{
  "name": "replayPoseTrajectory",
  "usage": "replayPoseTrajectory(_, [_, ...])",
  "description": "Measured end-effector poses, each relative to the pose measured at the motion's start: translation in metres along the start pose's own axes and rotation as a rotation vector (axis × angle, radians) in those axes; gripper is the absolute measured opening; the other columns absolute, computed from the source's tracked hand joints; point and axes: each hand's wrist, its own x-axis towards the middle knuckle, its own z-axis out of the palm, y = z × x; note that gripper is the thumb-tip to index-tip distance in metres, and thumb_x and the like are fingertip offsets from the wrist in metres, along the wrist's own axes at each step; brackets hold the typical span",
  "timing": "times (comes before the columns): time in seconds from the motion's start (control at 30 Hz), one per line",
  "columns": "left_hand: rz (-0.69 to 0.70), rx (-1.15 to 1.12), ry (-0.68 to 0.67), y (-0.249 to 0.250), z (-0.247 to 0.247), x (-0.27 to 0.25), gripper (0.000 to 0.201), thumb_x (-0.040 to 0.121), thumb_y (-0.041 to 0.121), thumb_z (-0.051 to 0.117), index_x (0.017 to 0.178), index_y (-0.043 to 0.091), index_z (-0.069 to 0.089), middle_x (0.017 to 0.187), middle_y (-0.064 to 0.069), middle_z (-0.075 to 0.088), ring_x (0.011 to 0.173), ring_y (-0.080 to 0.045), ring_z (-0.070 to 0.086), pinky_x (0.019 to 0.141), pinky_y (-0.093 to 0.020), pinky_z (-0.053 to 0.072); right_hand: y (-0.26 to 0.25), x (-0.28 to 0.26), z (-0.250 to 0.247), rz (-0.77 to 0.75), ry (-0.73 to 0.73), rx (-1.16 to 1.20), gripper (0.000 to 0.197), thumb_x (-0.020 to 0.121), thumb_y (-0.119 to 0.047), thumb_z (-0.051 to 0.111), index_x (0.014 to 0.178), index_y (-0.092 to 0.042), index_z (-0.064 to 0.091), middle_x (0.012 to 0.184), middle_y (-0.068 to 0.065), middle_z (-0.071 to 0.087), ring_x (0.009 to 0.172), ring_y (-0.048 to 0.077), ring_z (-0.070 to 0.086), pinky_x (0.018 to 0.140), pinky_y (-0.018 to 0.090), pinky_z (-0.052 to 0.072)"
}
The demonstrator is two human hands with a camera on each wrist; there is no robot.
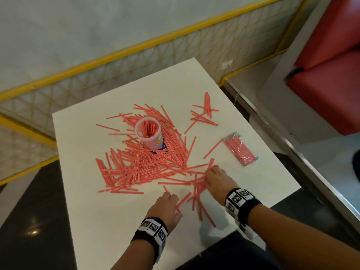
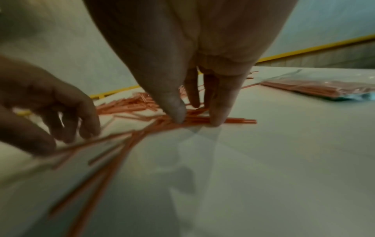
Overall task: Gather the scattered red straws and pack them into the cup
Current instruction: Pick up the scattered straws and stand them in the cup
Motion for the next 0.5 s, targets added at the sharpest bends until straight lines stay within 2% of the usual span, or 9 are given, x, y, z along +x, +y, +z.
replayPoseTrajectory(0.07, [0.009, 0.026, 0.051, 0.002, 0.003, 0.002, 0.052, 0.095, 0.046, 0.057, 0.14, 0.023, 0.043, 0.138, -0.001, 0.043, 0.122, -0.024, 0.05, 0.096, -0.038, 0.051, 0.001, 0.002, -0.009, -0.003, 0.042, 0.029, 0.047, 0.098, -0.01, 0.05, 0.145, -0.015, 0.044, 0.147, 0.007, 0.037, 0.13, 0.027, 0.041, 0.105, 0.035, 0.046])
replayPoseTrajectory(0.1, [0.005, 0.033, 0.074, 0.003, 0.003, 0.002, 0.056, 0.095, 0.047, 0.057, 0.142, 0.024, 0.04, 0.139, -0.001, 0.042, 0.123, -0.024, 0.049, 0.096, -0.038, 0.051, 0.004, 0.004, -0.014, 0.029, 0.052, 0.07, 0.057, 0.096, -0.009, 0.051, 0.151, -0.018, 0.036, 0.155, 0.006, 0.031, 0.138, 0.028, 0.036, 0.107, 0.037, 0.047])
replayPoseTrajectory(0.2, [0.001, 0.024, 0.08, 0.006, 0.007, 0.001, 0.072, 0.091, 0.052, 0.062, 0.15, 0.025, 0.03, 0.147, -0.001, 0.035, 0.13, -0.025, 0.042, 0.1, -0.038, 0.049, 0.016, 0.003, -0.019, 0.02, -0.1, 0.048, 0.081, 0.091, -0.01, 0.051, 0.161, -0.023, 0.014, 0.168, 0.004, 0.008, 0.153, 0.03, 0.015, 0.118, 0.043, 0.037])
replayPoseTrajectory(0.27, [0.01, 0.019, 0.065, 0.009, 0.008, 0.003, 0.077, 0.088, 0.056, 0.065, 0.15, 0.024, 0.031, 0.147, -0.001, 0.033, 0.132, -0.025, 0.039, 0.102, -0.038, 0.049, 0.019, 0.001, -0.015, -0.073, -0.18, -0.079, 0.086, 0.087, -0.01, 0.052, 0.162, -0.024, 0.012, 0.17, 0.005, 0.002, 0.154, 0.032, 0.012, 0.119, 0.045, 0.036])
replayPoseTrajectory(0.33, [0.027, 0.047, 0.063, 0.015, 0.007, 0.006, 0.068, 0.089, 0.054, 0.066, 0.144, 0.023, 0.039, 0.143, -0.002, 0.036, 0.129, -0.024, 0.041, 0.099, -0.038, 0.05, 0.019, -0.001, -0.006, -0.162, -0.175, -0.206, 0.078, 0.09, -0.01, 0.052, 0.16, -0.022, 0.019, 0.168, 0.01, 0.009, 0.148, 0.034, 0.024, 0.112, 0.044, 0.045])
replayPoseTrajectory(0.4, [0.034, 0.097, 0.082, 0.021, 0.005, 0.011, 0.057, 0.092, 0.047, 0.065, 0.138, 0.021, 0.043, 0.141, -0.003, 0.038, 0.125, -0.025, 0.044, 0.096, -0.037, 0.051, 0.015, -0.002, 0.001, -0.203, -0.133, -0.261, 0.06, 0.095, -0.008, 0.05, 0.153, -0.017, 0.033, 0.158, 0.013, 0.028, 0.131, 0.032, 0.042, 0.096, 0.041, 0.054])
replayPoseTrajectory(0.5, [-0.01, 0.118, 0.14, 0.027, 0.0, 0.019, 0.05, 0.097, 0.028, 0.061, 0.141, 0.018, 0.04, 0.143, -0.006, 0.039, 0.125, -0.027, 0.046, 0.096, -0.036, 0.05, 0.008, -0.002, 0.004, -0.259, -0.086, -0.311, 0.038, 0.096, -0.007, 0.047, 0.133, -0.011, 0.053, 0.137, 0.014, 0.046, 0.115, 0.032, 0.051, 0.08, 0.041, 0.053])
